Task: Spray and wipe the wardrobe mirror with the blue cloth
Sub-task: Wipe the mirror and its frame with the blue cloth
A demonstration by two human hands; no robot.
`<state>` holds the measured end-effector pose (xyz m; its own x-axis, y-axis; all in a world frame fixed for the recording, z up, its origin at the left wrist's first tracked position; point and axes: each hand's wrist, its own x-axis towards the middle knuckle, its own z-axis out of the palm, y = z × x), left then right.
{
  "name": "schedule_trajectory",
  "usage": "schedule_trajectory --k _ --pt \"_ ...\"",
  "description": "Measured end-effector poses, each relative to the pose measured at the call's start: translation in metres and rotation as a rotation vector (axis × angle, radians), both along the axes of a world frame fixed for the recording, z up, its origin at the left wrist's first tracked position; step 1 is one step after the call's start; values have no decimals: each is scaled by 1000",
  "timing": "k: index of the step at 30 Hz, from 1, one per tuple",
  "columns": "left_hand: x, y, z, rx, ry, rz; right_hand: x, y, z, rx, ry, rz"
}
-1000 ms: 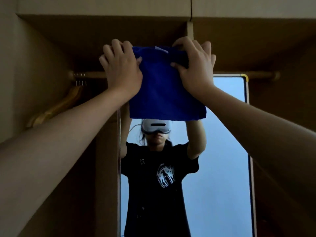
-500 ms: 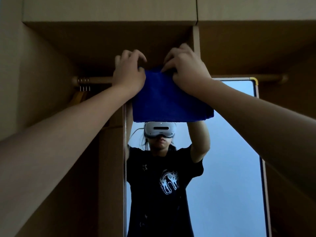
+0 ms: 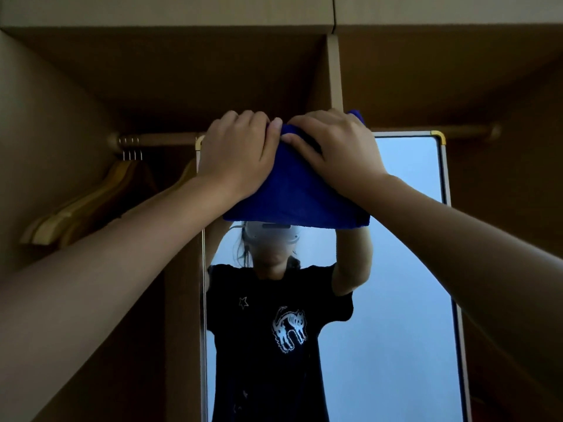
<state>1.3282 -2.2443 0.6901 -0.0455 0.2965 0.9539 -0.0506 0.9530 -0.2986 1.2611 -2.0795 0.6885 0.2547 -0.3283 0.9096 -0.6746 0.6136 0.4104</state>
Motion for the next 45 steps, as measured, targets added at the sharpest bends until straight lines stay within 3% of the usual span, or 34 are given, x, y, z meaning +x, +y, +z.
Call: schedule_trajectory --k 14,22,34,45 --pt "-19 47 -17 -8 150 114 -19 36 -10 -82 92 70" --pt "-36 76 -17 -12 190 93 -30 68 -11 -98 47 52" --pt "-57 127 -11 -93 79 129 -48 121 -14 -159 -75 -57" --pt "-46 104 -18 -116 164 273 -36 87 -30 -229 -6 -105"
